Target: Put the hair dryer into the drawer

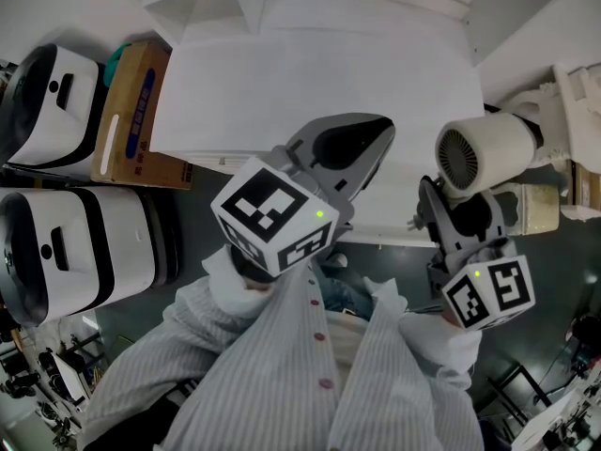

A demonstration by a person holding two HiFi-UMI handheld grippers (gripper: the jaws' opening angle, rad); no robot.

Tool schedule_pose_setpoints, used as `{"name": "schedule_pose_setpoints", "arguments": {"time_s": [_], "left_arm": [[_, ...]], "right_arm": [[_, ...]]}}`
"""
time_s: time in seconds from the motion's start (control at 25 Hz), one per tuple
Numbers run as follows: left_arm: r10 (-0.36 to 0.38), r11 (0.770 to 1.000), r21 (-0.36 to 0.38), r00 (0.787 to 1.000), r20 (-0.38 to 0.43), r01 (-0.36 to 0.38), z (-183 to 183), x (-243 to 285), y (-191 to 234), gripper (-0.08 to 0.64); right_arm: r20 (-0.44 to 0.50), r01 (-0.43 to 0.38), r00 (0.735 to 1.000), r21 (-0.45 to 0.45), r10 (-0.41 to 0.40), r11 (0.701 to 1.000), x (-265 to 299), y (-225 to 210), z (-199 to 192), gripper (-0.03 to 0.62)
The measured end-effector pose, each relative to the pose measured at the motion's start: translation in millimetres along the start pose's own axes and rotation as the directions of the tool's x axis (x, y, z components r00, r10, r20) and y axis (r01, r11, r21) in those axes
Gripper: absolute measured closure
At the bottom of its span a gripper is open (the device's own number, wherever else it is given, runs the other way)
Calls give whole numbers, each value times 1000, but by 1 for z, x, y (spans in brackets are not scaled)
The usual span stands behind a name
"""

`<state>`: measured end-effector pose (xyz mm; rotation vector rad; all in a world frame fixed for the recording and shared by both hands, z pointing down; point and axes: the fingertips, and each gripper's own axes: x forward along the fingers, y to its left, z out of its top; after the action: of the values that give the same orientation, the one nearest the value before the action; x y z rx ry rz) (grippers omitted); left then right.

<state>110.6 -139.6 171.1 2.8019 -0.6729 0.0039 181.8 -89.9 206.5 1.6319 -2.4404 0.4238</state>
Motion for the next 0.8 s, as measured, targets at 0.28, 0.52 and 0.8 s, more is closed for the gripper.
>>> {"name": "schedule_pose_setpoints", "arguments": {"time_s": [0.28,0.52,0.8], "left_arm": [[6,1000,-10,1000,-16,-7,-9,2,6,551],[12,999,-38,999,-38,-13,-22,3,13,551],[25,998,-59,998,-62,-29,-42,5,22,551]], "right_arm": [[-43,-26,999,-44,24,999,7,0,-7,380],[-86,-47,995,-50,42,998,13,0,-21,380],[-144,-71,988,-46,64,996,22,-4,-47,380]]}}
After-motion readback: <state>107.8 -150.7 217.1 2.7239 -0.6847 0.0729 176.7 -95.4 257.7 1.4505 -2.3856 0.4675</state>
